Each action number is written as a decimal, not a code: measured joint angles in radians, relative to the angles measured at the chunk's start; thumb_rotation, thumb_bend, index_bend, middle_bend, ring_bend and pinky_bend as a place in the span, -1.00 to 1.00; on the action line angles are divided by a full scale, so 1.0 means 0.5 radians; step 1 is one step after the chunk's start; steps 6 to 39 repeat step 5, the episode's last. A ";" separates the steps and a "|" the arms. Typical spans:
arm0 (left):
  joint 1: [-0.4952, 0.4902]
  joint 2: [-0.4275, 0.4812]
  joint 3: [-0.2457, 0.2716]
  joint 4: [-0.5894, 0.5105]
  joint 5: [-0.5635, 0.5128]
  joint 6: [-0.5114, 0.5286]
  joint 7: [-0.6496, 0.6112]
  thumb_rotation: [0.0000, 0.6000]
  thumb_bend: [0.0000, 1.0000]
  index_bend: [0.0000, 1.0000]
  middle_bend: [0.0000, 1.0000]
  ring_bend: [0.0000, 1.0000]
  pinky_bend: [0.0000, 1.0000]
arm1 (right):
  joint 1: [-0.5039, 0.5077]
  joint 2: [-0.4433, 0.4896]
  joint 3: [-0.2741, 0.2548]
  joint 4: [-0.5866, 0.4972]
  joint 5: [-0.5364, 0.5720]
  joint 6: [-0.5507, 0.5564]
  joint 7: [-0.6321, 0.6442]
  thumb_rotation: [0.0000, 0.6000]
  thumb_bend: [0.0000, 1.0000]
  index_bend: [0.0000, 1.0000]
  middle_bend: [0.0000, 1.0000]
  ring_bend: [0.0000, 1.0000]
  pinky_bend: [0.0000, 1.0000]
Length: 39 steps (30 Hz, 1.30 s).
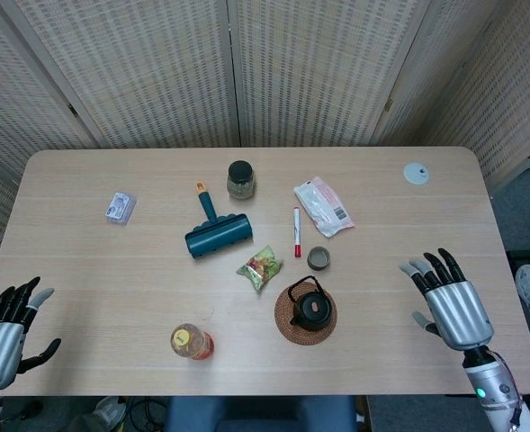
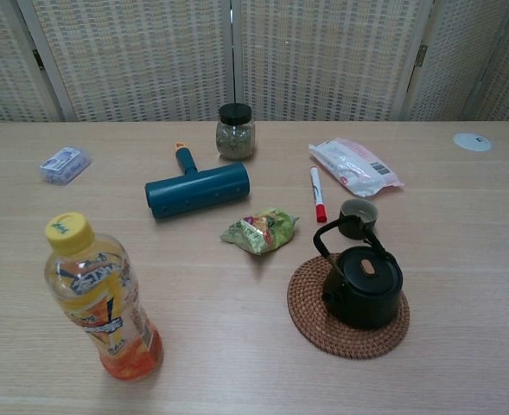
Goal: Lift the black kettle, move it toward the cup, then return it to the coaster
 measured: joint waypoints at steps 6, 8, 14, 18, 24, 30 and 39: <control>-0.003 0.000 0.000 -0.015 -0.006 0.004 0.005 1.00 -0.51 -0.70 -0.94 -0.85 -1.00 | -0.140 0.041 -0.033 0.046 -0.047 0.096 0.116 1.00 -1.00 -0.55 -0.53 -0.77 -0.81; -0.003 0.000 0.000 -0.015 -0.006 0.004 0.005 1.00 -0.51 -0.70 -0.94 -0.85 -1.00 | -0.140 0.041 -0.033 0.046 -0.047 0.096 0.116 1.00 -1.00 -0.55 -0.53 -0.77 -0.81; -0.003 0.000 0.000 -0.015 -0.006 0.004 0.005 1.00 -0.51 -0.70 -0.94 -0.85 -1.00 | -0.140 0.041 -0.033 0.046 -0.047 0.096 0.116 1.00 -1.00 -0.55 -0.53 -0.77 -0.81; -0.003 0.000 0.000 -0.015 -0.006 0.004 0.005 1.00 -0.51 -0.70 -0.94 -0.85 -1.00 | -0.140 0.041 -0.033 0.046 -0.047 0.096 0.116 1.00 -1.00 -0.55 -0.53 -0.77 -0.81; -0.003 0.000 0.000 -0.015 -0.006 0.004 0.005 1.00 -0.51 -0.70 -0.94 -0.85 -1.00 | -0.140 0.041 -0.033 0.046 -0.047 0.096 0.116 1.00 -1.00 -0.55 -0.53 -0.77 -0.81; -0.003 0.000 0.000 -0.015 -0.006 0.004 0.005 1.00 -0.51 -0.70 -0.94 -0.85 -1.00 | -0.140 0.041 -0.033 0.046 -0.047 0.096 0.116 1.00 -1.00 -0.55 -0.53 -0.77 -0.81; -0.003 0.000 0.000 -0.015 -0.006 0.004 0.005 1.00 -0.51 -0.70 -0.94 -0.85 -1.00 | -0.140 0.041 -0.033 0.046 -0.047 0.096 0.116 1.00 -1.00 -0.55 -0.53 -0.77 -0.81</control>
